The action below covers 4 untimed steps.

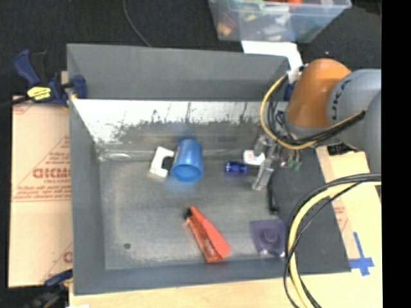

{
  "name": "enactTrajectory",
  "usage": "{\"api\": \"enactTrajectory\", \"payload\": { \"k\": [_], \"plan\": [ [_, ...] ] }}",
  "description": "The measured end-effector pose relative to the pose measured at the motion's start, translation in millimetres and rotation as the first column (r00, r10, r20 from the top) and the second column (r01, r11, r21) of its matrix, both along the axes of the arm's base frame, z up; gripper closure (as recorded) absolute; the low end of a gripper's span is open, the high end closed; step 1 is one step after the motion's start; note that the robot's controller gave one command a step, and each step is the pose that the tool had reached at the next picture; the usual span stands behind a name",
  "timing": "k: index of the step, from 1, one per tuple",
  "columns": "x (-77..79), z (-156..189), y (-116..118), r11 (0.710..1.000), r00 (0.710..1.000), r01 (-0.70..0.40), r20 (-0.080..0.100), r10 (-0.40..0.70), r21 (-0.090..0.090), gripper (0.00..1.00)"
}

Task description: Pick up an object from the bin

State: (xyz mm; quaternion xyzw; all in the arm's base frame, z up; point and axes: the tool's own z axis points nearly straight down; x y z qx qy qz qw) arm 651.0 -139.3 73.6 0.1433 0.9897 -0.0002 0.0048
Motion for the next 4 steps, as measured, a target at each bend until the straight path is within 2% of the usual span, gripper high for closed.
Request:
{"api": "enactTrajectory", "payload": {
  "k": [1,2,3,4],
  "plan": [
    [-0.2,6,-3,0.990,0.990,-0.143,0.011,0.143,-0.007,1.00],
    [-0.2,6,-3,0.990,0.990,-0.143,0.011,0.144,-0.007,1.00],
    [-3.3,19,-2,0.990,0.990,-0.144,0.001,0.144,-0.004,1.00],
    [0.2,59,-3,0.989,0.989,-0.144,0.013,0.144,-0.009,1.00]
  ]
}}
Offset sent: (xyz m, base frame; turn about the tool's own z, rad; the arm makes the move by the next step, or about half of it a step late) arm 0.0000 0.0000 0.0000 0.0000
